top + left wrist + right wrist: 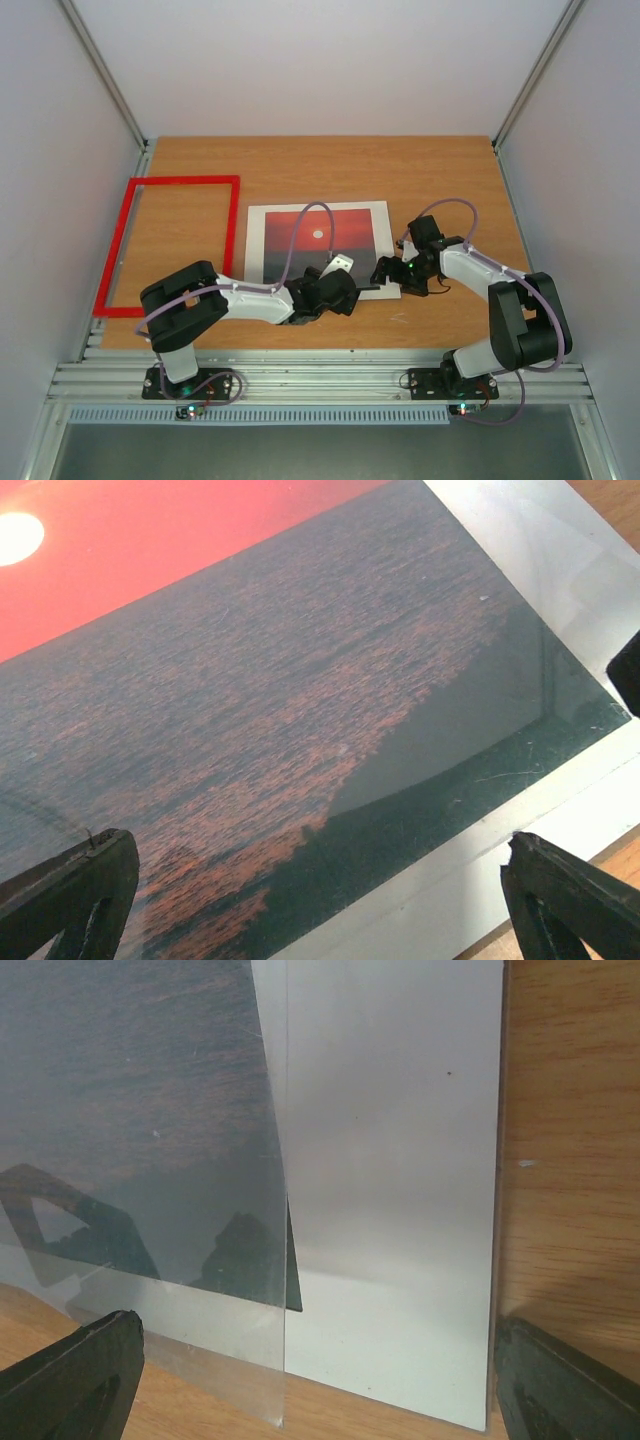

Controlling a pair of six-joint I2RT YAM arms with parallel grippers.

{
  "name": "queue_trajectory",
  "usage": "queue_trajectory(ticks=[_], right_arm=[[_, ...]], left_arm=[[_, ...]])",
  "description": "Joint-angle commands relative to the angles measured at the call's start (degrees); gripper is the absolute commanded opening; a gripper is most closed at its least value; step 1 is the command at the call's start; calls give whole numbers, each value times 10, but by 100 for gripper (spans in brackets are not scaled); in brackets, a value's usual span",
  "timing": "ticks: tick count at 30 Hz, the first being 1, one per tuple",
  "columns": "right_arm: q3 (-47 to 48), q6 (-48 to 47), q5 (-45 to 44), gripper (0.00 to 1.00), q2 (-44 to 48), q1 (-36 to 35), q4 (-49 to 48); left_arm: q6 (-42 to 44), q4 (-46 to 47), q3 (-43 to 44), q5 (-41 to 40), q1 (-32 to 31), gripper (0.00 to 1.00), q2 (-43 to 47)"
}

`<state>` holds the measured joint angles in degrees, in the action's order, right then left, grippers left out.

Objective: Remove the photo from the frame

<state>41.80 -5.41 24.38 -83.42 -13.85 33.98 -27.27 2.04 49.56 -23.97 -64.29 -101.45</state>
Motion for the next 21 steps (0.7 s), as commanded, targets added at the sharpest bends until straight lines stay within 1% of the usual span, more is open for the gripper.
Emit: queue_trajectory(ticks=[1,9,15,18,21], right_arm=[[-9,-2,14,95,-3,-3,-16],[9,-4,21,95,50,-3,19],[15,-2,34,95,56,-3,23],[14,-3,19,95,50,-3,23],[15,-7,-22,95,39,-3,28]], left_arm=[[-13,37,-3,-2,2,99,6],[-13,36,-1,2,3,99,0],[-14,36,0,4,2,99,-1],[-13,35,0,8,2,99,-1],[-14,31,-6,5,3,99,9]])
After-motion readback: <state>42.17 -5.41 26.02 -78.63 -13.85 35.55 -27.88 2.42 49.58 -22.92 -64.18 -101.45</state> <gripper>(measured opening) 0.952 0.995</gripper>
